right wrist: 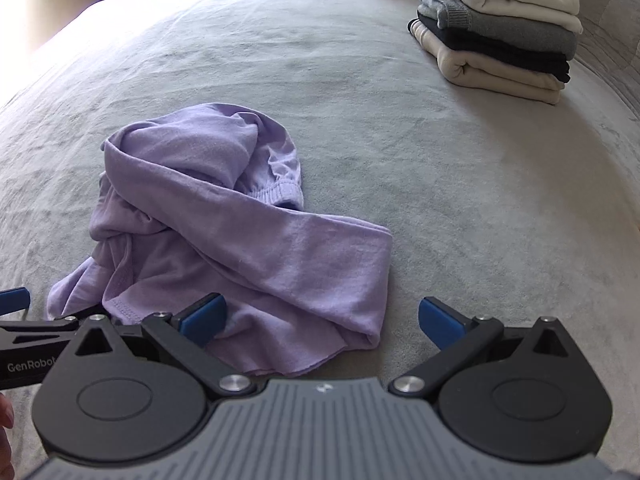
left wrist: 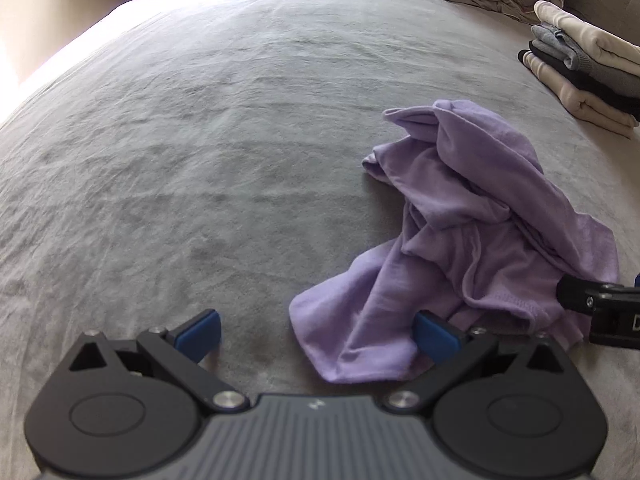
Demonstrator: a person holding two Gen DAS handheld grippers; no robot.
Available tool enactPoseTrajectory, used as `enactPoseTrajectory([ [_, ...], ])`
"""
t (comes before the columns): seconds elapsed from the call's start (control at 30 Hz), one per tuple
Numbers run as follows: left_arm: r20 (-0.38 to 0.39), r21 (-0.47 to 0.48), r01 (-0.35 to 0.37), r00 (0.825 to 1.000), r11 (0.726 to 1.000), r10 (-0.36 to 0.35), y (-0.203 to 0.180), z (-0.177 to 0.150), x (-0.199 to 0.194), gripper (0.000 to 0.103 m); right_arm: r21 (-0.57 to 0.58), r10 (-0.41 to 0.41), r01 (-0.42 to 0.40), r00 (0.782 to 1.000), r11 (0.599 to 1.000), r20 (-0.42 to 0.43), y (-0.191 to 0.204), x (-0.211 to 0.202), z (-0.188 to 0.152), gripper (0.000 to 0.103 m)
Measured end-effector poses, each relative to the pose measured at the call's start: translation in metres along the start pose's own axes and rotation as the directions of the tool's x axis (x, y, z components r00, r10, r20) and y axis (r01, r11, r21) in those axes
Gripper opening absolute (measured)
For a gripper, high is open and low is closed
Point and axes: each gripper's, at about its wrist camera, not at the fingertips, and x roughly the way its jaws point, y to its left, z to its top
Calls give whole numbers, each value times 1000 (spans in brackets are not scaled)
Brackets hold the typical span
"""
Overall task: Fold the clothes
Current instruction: 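Close the right gripper on the lavender garment while the left gripper grasps another part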
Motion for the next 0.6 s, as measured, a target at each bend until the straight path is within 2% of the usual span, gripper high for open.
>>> enactPoseTrajectory([
  [0.1,26,5,9,1000,1000,-9,1,-2,5,103,2,9,-9,1000,1000,-11,-2,10,0,103],
  [0.33,70,13,10,997,1000,-11,1,-9,6,103,-30,13,-10,997,999,79,-1,11,-17,103],
  [0.6,141,14,11,990,1000,-12,2,-17,2,103,-42,33,-28,993,999,116,-3,12,-19,103],
])
